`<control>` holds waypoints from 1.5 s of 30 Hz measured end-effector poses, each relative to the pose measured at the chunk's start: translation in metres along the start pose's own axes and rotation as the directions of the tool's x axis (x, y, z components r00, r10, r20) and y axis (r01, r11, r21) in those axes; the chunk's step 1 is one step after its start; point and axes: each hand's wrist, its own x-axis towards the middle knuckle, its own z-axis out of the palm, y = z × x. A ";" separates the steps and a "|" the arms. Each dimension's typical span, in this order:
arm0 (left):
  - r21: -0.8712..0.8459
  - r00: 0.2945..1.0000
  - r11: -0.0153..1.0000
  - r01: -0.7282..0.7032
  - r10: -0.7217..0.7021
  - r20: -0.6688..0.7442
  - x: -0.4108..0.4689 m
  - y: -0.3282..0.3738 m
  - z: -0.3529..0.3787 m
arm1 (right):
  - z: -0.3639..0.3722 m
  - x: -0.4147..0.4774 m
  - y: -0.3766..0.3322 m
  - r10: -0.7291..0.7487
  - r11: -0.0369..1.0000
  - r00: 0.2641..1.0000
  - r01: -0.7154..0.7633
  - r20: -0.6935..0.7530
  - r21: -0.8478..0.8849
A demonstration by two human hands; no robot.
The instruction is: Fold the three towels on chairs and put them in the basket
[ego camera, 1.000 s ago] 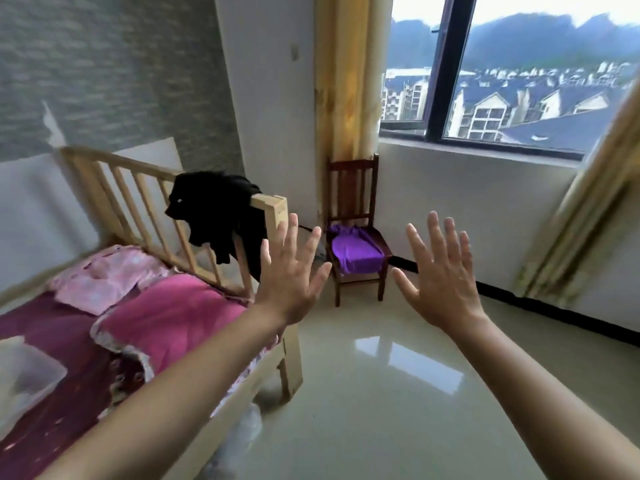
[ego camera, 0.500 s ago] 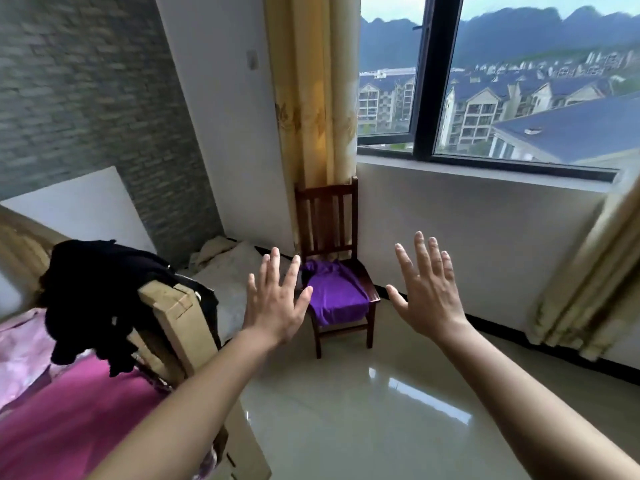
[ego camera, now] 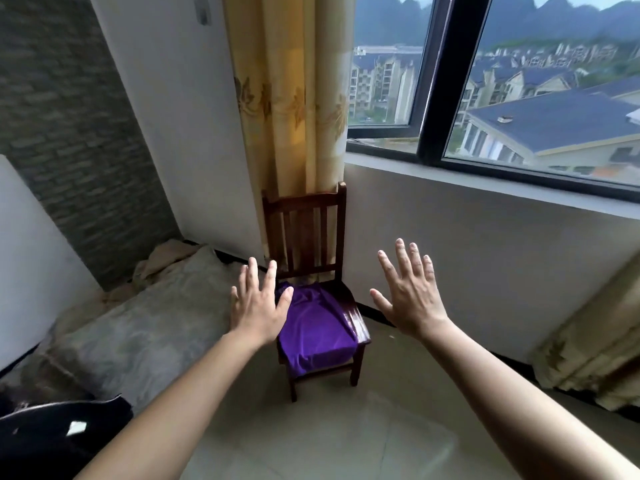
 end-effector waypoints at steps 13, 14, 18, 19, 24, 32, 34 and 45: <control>-0.111 0.926 0.944 0.312 -0.276 0.256 0.219 0.023 0.150 | 0.184 0.193 0.103 0.098 0.987 0.955 -0.129 0.281 0.094; -0.141 0.889 0.903 0.405 -0.353 0.292 0.225 0.022 0.166 | 0.203 0.203 0.108 0.090 0.982 0.940 -0.138 0.329 0.126; -0.125 0.706 0.745 0.655 -0.545 0.453 0.246 0.007 0.241 | 0.290 0.229 0.120 -0.009 0.975 0.838 -0.113 0.546 0.189; -0.109 0.672 0.718 0.687 -0.571 0.472 0.245 -0.001 0.261 | 0.314 0.227 0.119 -0.033 0.976 0.804 -0.101 0.593 0.191; -0.059 0.474 0.533 0.844 -0.692 0.544 0.238 -0.044 0.362 | 0.418 0.192 0.104 -0.012 0.969 0.629 -0.186 0.778 0.165; -0.043 0.121 0.117 0.992 -0.817 0.564 0.197 -0.133 0.518 | 0.570 0.093 0.064 0.243 0.590 0.190 -0.807 0.951 0.010; -0.105 0.120 0.072 0.992 -0.812 0.571 0.188 -0.144 0.541 | 0.592 0.077 0.054 0.239 0.440 0.104 -0.898 0.965 -0.012; -0.230 0.153 -0.011 0.973 -0.714 0.683 0.144 -0.135 0.543 | 0.596 0.077 0.032 0.295 0.250 0.194 -0.961 0.936 0.120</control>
